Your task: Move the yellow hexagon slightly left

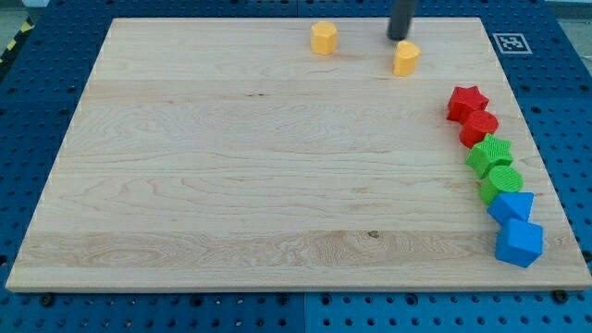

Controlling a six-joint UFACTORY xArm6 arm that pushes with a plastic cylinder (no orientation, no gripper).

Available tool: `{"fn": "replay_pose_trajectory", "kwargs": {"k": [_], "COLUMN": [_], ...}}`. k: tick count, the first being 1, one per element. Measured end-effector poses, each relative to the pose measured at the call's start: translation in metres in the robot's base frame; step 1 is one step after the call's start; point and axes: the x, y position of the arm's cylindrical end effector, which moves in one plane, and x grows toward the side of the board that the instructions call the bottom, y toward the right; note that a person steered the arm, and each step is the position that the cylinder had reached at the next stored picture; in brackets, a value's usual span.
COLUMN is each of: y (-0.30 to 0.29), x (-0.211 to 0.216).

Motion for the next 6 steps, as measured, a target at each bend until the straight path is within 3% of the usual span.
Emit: {"fn": "replay_pose_trajectory", "kwargs": {"k": [1, 6], "y": [-0.044, -0.049], "x": [-0.001, 0.023]}}
